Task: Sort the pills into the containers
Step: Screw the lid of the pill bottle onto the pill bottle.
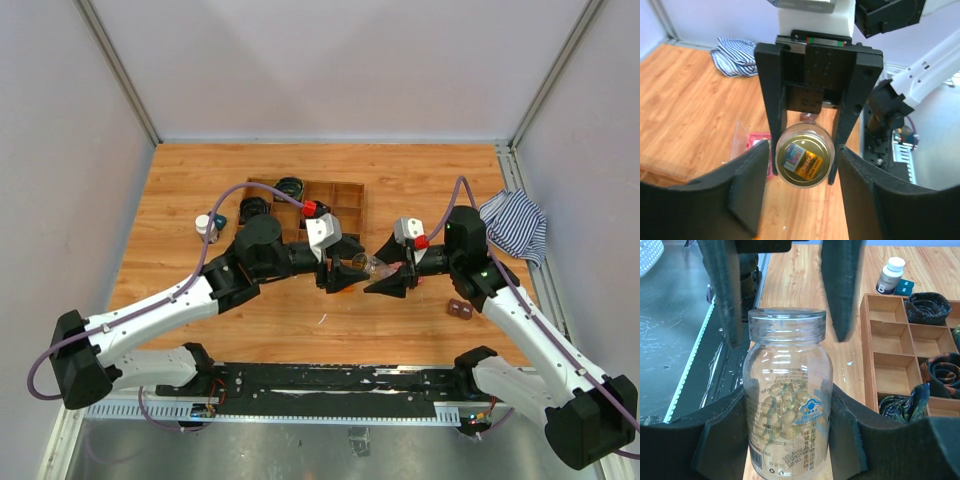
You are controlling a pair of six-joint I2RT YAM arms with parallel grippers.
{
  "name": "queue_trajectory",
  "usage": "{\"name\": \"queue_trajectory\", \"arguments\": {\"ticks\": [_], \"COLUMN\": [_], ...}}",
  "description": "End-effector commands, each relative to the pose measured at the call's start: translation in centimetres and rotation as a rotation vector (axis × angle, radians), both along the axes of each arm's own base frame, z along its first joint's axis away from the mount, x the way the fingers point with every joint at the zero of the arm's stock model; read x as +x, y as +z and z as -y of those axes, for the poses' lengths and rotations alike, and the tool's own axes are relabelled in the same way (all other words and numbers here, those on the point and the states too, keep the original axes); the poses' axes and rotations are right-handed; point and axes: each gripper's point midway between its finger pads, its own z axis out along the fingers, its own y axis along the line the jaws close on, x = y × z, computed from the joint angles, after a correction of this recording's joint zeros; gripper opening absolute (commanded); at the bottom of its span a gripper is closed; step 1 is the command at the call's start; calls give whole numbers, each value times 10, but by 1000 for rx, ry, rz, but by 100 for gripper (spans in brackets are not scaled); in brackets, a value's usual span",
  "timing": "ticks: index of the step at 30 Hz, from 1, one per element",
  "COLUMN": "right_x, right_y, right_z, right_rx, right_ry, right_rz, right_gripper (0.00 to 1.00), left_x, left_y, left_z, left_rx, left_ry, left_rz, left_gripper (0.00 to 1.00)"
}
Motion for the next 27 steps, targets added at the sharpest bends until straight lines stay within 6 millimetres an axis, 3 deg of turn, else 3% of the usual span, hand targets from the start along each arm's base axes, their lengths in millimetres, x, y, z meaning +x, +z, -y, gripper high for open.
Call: {"name": "queue_trajectory", "arguments": {"ticks": [1,5,9,12,15,21,27], "right_x": [-7,-7,-7,-7,-7,-6,-6], "right_y": [15,16,15,16,15,14,13], "right_z": [-2,-2,-1,-1,-2,-2,-2], "right_rx": [38,38,38,39,38,36,34], "right_ry": [48,48,48,49,49,50,48], "right_rz": [42,42,42,43,42,38,35], "right_gripper": [1,1,1,0,1,1,1], "left_x": [-5,-4,-7,-15,-19,-3,0], "left_y": [2,30,49,55,46,22,18], "left_z": [-1,-11,-28,-40,-46,-51,-38], "left_rx": [-6,-119,-214,-274,-335,-345,-223], "left_ry": [-61,3,63,84,98,253,448], "left_rz": [50,51,-11,-91,-213,-442,-414], "left_gripper": [69,89,99,99,99,81,80]}}
